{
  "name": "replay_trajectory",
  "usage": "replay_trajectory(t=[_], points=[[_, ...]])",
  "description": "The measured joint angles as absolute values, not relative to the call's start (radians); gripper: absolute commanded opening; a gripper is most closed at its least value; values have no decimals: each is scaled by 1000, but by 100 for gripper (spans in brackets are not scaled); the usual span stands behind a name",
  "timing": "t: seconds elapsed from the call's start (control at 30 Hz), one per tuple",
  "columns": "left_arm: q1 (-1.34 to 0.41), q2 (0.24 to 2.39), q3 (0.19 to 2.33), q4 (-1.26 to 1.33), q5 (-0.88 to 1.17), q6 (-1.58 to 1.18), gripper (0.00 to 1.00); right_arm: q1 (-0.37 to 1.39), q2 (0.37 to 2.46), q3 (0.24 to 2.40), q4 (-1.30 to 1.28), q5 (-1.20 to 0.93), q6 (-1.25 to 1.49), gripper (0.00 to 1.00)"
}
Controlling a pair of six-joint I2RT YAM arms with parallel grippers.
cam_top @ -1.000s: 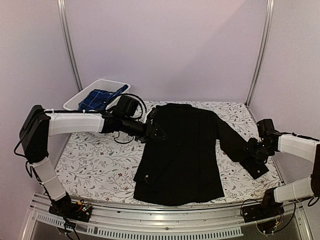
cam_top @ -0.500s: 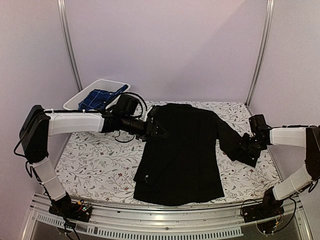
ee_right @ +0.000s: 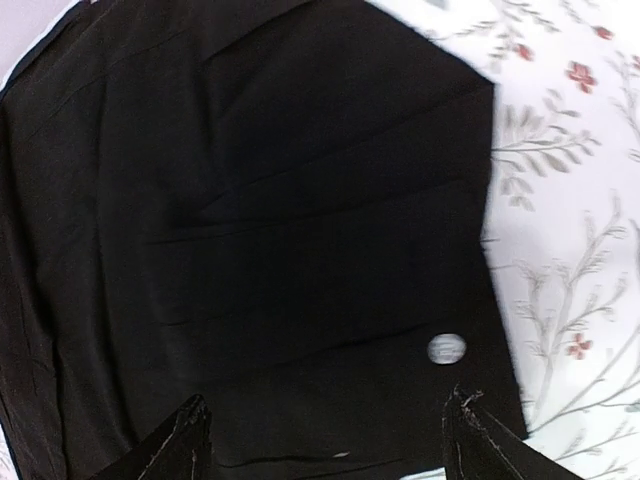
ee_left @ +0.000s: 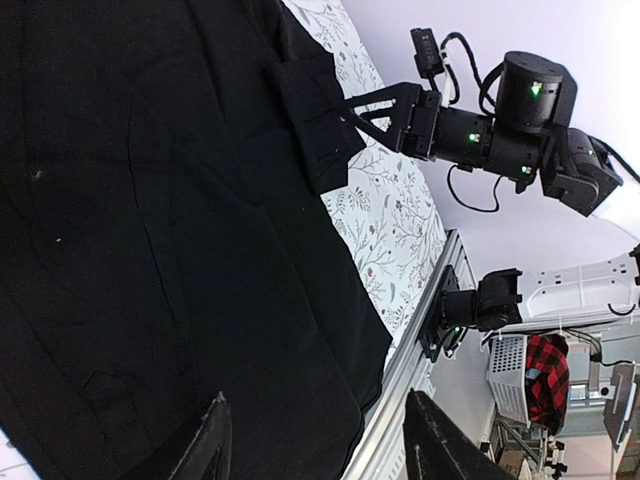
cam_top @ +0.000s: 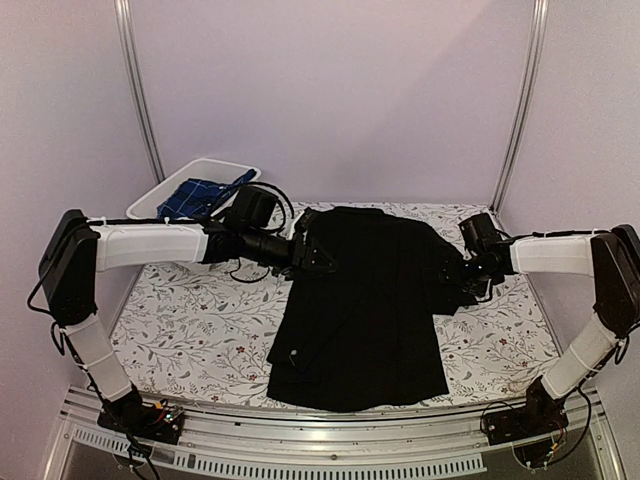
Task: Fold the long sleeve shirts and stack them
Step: Adjust the sleeve at the center of the board, then pick up the sleeve from the center of the board.
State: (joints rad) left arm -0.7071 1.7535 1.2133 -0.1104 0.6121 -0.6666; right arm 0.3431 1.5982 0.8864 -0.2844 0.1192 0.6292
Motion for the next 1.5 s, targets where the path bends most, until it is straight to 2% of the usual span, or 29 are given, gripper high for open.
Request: replay_trajectory(t=[0.17, 0.3, 0.6, 0.7, 0.87, 1.27, 1.5], points=[[-706, 1756, 1213, -110, 612, -666, 58, 228, 1514, 765, -263, 121, 629, 70], [-706, 1765, 1213, -109, 613, -667, 58, 220, 1514, 714, -235, 108, 634, 64], [-706, 1769, 1213, -110, 613, -667, 58, 202, 1557, 666, -100, 65, 664, 39], [-706, 1769, 1213, -110, 612, -667, 58, 202, 1561, 665, -89, 65, 673, 28], [-706, 1769, 1213, -110, 613, -667, 58, 202, 1561, 668, -94, 66, 681, 0], [-704, 1769, 1213, -89, 620, -702, 58, 208, 1490, 765, -166, 71, 635, 0], [-702, 1770, 1211, -3, 656, -760, 59, 323, 1454, 877, -198, 94, 577, 0]])
